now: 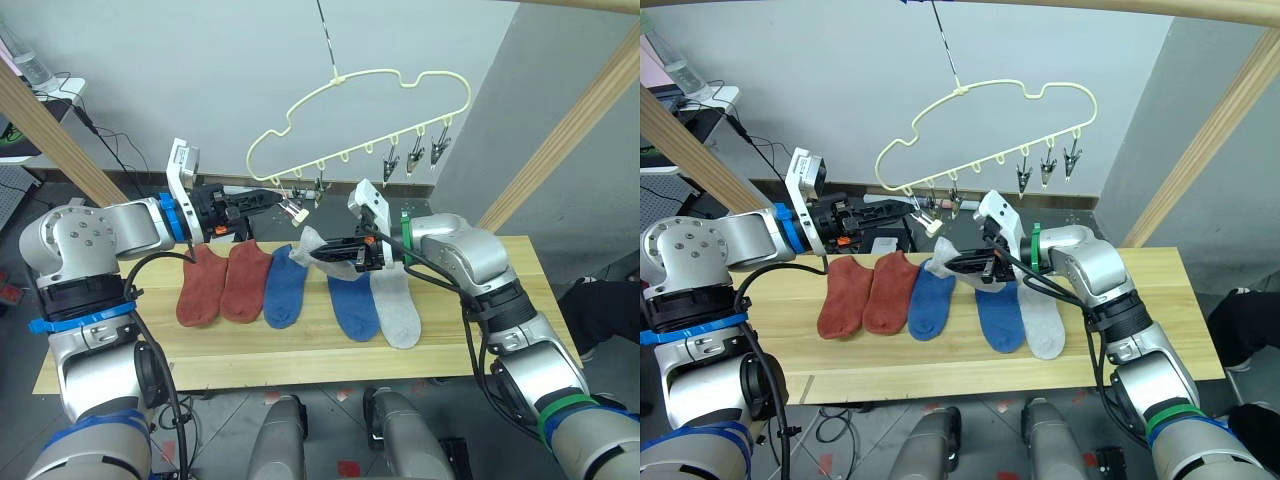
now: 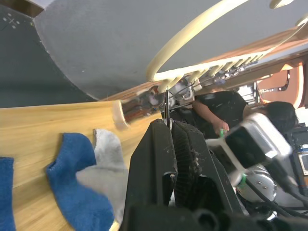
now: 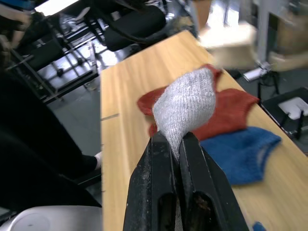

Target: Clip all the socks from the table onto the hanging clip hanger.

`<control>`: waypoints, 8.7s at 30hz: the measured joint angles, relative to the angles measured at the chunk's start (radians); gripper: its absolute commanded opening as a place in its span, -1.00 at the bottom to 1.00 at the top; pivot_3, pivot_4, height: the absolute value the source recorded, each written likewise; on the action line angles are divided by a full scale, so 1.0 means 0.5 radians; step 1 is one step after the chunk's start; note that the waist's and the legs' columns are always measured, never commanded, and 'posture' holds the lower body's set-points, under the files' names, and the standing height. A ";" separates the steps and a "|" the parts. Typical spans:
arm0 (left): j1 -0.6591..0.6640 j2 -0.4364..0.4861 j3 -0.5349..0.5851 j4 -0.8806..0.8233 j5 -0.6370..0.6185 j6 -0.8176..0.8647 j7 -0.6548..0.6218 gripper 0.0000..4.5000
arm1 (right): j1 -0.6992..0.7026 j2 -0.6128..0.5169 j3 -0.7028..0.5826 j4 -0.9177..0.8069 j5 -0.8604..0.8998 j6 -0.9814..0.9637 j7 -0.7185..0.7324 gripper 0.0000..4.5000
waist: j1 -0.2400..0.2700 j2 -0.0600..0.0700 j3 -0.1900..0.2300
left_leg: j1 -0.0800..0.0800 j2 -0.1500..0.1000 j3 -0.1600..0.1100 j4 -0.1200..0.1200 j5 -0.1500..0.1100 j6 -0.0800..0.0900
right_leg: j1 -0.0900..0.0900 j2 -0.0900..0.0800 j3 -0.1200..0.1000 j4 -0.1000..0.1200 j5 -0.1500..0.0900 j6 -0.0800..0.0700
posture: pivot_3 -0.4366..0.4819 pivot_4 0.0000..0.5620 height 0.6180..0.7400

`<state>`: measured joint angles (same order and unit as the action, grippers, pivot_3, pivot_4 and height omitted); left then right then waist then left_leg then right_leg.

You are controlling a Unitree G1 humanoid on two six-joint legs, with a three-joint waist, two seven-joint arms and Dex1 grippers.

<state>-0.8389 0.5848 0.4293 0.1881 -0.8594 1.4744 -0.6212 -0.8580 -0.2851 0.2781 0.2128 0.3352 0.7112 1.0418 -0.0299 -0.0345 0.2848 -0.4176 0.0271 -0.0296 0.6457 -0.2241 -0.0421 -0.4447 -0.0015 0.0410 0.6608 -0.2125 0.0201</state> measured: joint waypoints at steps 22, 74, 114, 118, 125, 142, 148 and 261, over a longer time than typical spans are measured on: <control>0.100 0.018 -0.067 -0.153 -0.006 -0.097 -0.056 -1.00 | -0.137 0.106 -0.014 0.159 -0.019 -0.102 -0.040 -0.99 | -0.002 0.000 0.000 | 0.000 0.000 0.000 0.000 0.000 0.000 | -0.001 0.002 -0.001 0.001 0.000 0.000 | 0.02 -0.01 1.00; 0.968 -0.381 -0.541 -1.061 0.978 -1.977 0.528 0.15 | 0.407 -0.007 -0.396 -1.224 0.087 0.233 -0.838 0.99 | -0.003 0.000 0.000 | -0.001 0.000 0.005 0.000 0.000 0.000 | -0.001 0.005 0.005 -0.005 -0.005 0.008 | -0.09 -0.11 1.00; 0.600 -0.636 -0.619 -0.222 1.294 -2.561 0.738 -0.21 | 0.320 -0.064 -0.317 -1.321 0.284 0.237 -0.892 0.99 | -0.007 -0.001 -0.001 | -0.001 -0.001 0.004 0.001 0.000 0.000 | 0.000 0.006 0.004 -0.003 -0.004 0.008 | -0.18 -0.10 1.00; 0.590 -0.649 -0.618 -0.197 1.295 -2.576 0.739 0.30 | 0.320 -0.069 -0.317 -1.321 0.302 0.238 -0.908 0.99 | -0.008 -0.001 -0.001 | -0.001 0.000 0.004 0.001 0.000 0.000 | 0.000 0.007 0.003 -0.003 -0.004 0.008 | -0.18 -0.10 1.00; 0.522 -0.652 -0.618 -0.096 1.296 -2.602 0.733 0.43 | 0.320 -0.092 -0.317 -1.321 0.306 0.236 -0.930 0.99 | -0.010 -0.001 -0.001 | -0.001 -0.001 0.004 0.002 0.000 0.000 | 0.000 0.007 0.003 -0.002 -0.004 0.008 | -0.19 -0.11 1.00; 0.459 -0.653 -0.618 0.033 1.296 -2.669 0.701 0.04 | 0.320 -0.097 -0.317 -1.321 0.315 0.236 -0.962 0.99 | -0.019 -0.001 -0.001 | -0.001 -0.001 0.004 0.002 0.000 0.000 | 0.000 0.007 0.003 -0.003 -0.001 0.003 | -0.20 -0.11 1.00; 0.407 -0.653 -0.618 0.092 1.305 -2.705 0.700 0.04 | 0.320 -0.099 -0.317 -1.321 0.315 0.236 -0.963 0.99 | -0.022 -0.001 -0.001 | -0.001 -0.001 0.004 0.002 0.000 0.000 | 0.000 0.007 0.003 -0.002 -0.001 0.003 | -0.21 -0.12 1.00; 0.038 -0.374 0.212 -0.209 -0.258 0.084 0.498 -1.00 | 0.157 -0.021 -0.117 -0.329 0.274 0.335 -0.119 -0.99 | -0.052 -0.002 -0.002 | 0.004 -0.001 0.000 0.002 0.004 -0.007 | 0.001 0.006 0.001 0.004 0.000 0.002 | -0.08 -0.05 1.00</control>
<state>-0.8198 0.3979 0.5353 0.0837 -0.9881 1.5166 -0.3720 -0.7795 -0.2955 0.2194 0.0482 0.4722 0.8789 0.9821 -0.0557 -0.0355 0.2840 -0.4158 0.0264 -0.0294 0.6466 -0.2222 -0.0455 -0.4440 0.0015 0.0416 0.6630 -0.2125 0.0212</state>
